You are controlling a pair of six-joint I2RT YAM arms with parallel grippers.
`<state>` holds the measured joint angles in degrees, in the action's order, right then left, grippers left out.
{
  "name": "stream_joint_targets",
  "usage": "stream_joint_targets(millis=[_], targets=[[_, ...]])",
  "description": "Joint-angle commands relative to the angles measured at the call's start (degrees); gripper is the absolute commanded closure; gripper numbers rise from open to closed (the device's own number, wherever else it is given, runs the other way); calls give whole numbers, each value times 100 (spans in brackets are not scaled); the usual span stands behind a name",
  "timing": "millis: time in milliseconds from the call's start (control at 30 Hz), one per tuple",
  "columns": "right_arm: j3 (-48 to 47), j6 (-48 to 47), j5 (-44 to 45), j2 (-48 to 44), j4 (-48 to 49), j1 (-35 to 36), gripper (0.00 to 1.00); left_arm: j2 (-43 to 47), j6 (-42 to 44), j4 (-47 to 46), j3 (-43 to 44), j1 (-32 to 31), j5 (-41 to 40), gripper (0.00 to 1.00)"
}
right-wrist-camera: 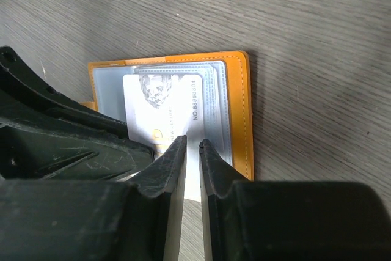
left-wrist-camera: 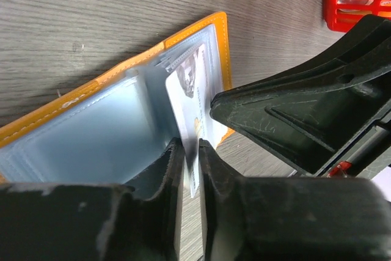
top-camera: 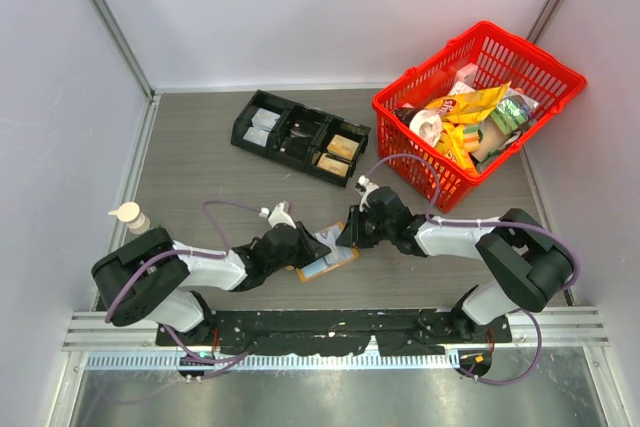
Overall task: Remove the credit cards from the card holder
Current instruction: Remove the credit card from the card holder.
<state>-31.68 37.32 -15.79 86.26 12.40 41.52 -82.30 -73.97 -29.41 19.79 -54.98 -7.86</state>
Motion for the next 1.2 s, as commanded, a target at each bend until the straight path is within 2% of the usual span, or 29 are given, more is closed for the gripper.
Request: stream_joint_targets(millis=[0,67,167,467,733,1033,1167], targets=[[180,21,15,163,-54,-3,80,82,-108,-716,-19,-13,197,87],[189,-5,41,198,-63,-30,80,223,-108,-619,-107,-13,127,96],[215,-6,67,347,-89,-73,81,530,-117,-417,-247,-21,4,99],[250,12,103,594,-80,-205,83,1400,-258,286,-678,-21,-234,100],[259,12,-38,603,69,-206,83,1805,-320,752,-845,-21,-356,100],[-48,-67,-468,-354,253,-214,76,1332,-153,577,-644,-21,-305,100],[-145,-50,-846,-408,675,-214,76,1024,-117,357,-547,-13,-190,100]])
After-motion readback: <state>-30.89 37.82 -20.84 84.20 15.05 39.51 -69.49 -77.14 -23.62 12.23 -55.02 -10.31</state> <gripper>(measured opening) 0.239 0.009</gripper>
